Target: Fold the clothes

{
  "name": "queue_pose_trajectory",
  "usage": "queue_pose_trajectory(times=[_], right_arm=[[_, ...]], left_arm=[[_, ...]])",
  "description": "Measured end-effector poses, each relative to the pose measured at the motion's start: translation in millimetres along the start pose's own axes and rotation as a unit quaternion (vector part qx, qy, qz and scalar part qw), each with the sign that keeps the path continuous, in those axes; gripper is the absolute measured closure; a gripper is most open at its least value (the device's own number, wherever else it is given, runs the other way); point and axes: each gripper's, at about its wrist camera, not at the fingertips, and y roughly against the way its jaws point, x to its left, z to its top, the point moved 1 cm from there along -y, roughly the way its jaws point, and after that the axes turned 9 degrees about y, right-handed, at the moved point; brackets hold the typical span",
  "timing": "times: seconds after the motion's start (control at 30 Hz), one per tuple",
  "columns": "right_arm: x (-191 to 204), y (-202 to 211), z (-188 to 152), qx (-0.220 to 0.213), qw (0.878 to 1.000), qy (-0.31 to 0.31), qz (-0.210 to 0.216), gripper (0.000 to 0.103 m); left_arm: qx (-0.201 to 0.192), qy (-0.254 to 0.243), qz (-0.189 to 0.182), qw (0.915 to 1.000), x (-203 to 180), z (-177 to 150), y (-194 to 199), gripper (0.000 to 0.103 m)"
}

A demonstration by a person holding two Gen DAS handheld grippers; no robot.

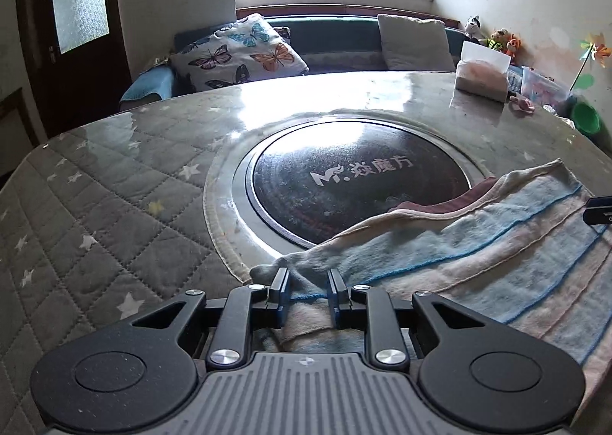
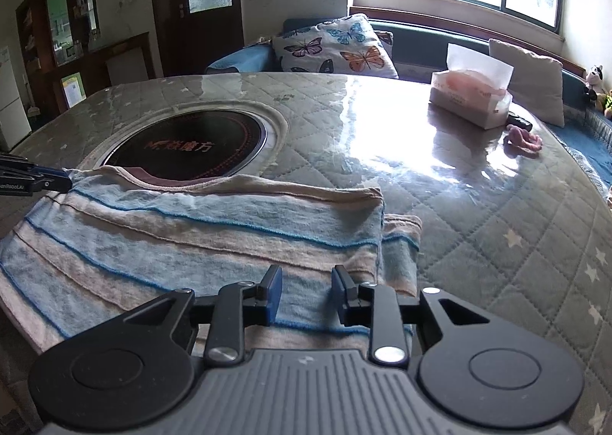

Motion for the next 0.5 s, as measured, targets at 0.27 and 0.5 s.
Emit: queue_pose_trajectory(times=[0.27,0.5], right_arm=[[-8,-8,16,-0.007,1.000,0.011,-0.006,0.075],[-19,-37,31,0.000,1.000,0.016,-0.007,0.075]], left_arm=[[-0.007,-0.004,-0.004,1.0000,-8,6,0,0.080],[0.003,0.003,0.002,1.0000,-2,9,-11,0.080]])
